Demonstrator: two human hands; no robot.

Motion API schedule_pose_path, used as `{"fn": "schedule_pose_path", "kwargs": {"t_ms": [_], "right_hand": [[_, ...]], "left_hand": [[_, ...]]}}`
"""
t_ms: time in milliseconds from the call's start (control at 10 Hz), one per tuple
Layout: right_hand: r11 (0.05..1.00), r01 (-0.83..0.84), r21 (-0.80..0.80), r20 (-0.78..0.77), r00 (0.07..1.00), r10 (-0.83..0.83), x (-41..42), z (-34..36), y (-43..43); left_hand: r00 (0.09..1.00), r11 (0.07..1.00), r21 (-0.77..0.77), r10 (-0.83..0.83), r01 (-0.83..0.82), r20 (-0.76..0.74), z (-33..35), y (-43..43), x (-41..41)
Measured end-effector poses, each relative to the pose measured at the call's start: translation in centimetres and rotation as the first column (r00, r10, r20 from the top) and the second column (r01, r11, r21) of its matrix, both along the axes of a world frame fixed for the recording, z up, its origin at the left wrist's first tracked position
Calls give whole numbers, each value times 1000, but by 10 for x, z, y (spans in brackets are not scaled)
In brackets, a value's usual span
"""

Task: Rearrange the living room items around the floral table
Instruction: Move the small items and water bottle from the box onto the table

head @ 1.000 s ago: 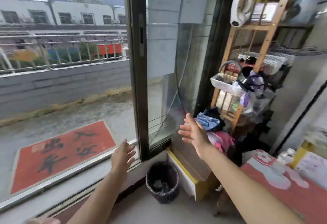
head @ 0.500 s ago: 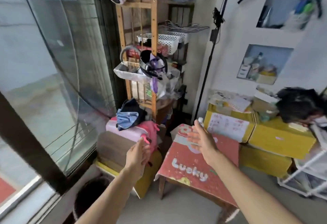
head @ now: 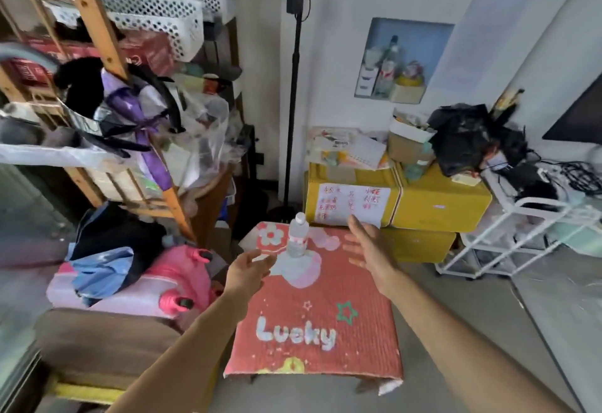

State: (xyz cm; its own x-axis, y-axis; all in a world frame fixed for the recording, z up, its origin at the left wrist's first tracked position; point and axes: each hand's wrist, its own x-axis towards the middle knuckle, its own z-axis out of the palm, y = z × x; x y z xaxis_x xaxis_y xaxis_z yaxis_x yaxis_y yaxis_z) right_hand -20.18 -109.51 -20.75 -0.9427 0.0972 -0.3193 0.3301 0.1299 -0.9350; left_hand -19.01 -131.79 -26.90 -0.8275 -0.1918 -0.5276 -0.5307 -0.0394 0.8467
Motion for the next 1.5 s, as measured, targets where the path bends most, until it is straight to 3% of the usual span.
{"fn": "schedule_pose_path", "kwargs": {"t_ms": [200,300,400,600,700,800,900,1000,1200,1300,1400,1500], "right_hand": [[994,-59,95,53,997,54,-61,-49,16],[975,-167,150,34,986,163,-102,-81,22],[913,-324,249,92,946,311,-149,-126,22],[813,-517,267,104,855,509,-215,-221,9],[789,-557,258,58,824,563,-233,-271,1],[791,-549,268,30,826,563,-240,-292,-14],[810,-491,322,-25,851,525,-246,-305,-27],[811,-422,405,-102,861,499,-249,-307,-31],[716,-502,486,-132,767,627,-245,-289,-38],[686,-555,471,-166,708,686,-232,-268,-59],[651,-596,469,-199,647,736,-208,-239,-89],[643,-614,458,-258,601,757,-177,-211,-123]], "left_hand": [[979,963,-181,-185,198,83,-52,8,-58],[967,937,-247,-217,246,136,-86,13,-85],[953,909,-304,-235,286,193,-125,21,-111],[939,870,-366,-266,332,219,-212,54,-168],[955,855,-426,-245,295,170,-256,76,-194],[983,903,-388,-178,182,47,-288,91,-207],[1000,922,-386,-23,24,7,-309,103,-216],[996,869,-489,85,-74,0,-305,110,-223],[984,843,-519,178,-141,23,-286,106,-209],[962,848,-457,266,-267,-68,-258,89,-191],[894,850,-278,420,-448,-156,-214,67,-168],[851,831,-189,520,-523,-70,-189,29,-129]]}}
